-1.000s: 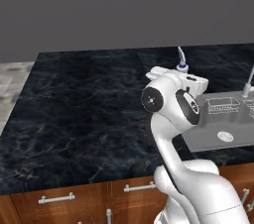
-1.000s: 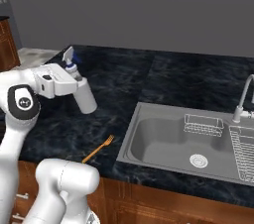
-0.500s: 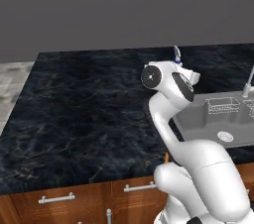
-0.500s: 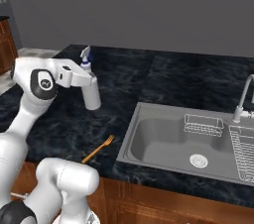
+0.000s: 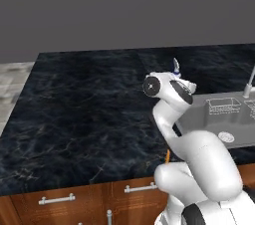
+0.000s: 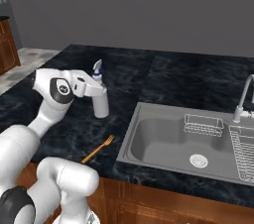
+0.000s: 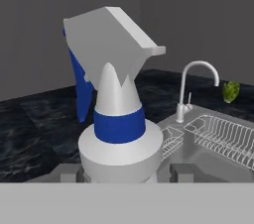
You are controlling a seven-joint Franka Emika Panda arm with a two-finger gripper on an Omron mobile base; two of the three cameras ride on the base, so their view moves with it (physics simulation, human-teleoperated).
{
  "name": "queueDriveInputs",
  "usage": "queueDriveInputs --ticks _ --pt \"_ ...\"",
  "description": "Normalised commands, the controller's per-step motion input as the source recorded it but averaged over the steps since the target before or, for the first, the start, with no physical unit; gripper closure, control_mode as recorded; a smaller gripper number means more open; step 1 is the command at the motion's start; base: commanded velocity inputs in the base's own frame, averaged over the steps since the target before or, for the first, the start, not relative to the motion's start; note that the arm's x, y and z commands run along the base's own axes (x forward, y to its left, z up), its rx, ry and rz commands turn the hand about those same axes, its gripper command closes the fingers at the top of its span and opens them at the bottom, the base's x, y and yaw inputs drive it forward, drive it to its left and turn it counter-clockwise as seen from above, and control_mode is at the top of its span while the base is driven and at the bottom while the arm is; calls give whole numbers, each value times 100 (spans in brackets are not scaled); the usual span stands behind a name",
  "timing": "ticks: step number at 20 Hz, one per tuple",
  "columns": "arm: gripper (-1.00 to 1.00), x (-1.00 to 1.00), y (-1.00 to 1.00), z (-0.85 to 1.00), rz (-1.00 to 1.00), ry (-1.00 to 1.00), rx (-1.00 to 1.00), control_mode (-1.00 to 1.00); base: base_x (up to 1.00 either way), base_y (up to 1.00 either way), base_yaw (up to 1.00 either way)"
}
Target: Open the cabinet. Pick the spray and place it next to the sink. Then close the cabinet.
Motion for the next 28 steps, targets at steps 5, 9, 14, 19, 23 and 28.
queueDriveInputs --ticks 5,9,14,19,23,28 --pt "100 36 -28 -59 0 3 2 -100 0 0 0" --pt "100 39 -2 -57 0 0 0 -100 0 0 0" --pt "100 37 0 -54 0 0 1 -100 0 0 0" --pt "100 39 0 -44 0 0 2 -100 0 0 0" --pt "100 41 0 -38 0 0 0 -100 0 0 0" --pt "100 24 0 -40 0 0 0 -100 0 0 0"
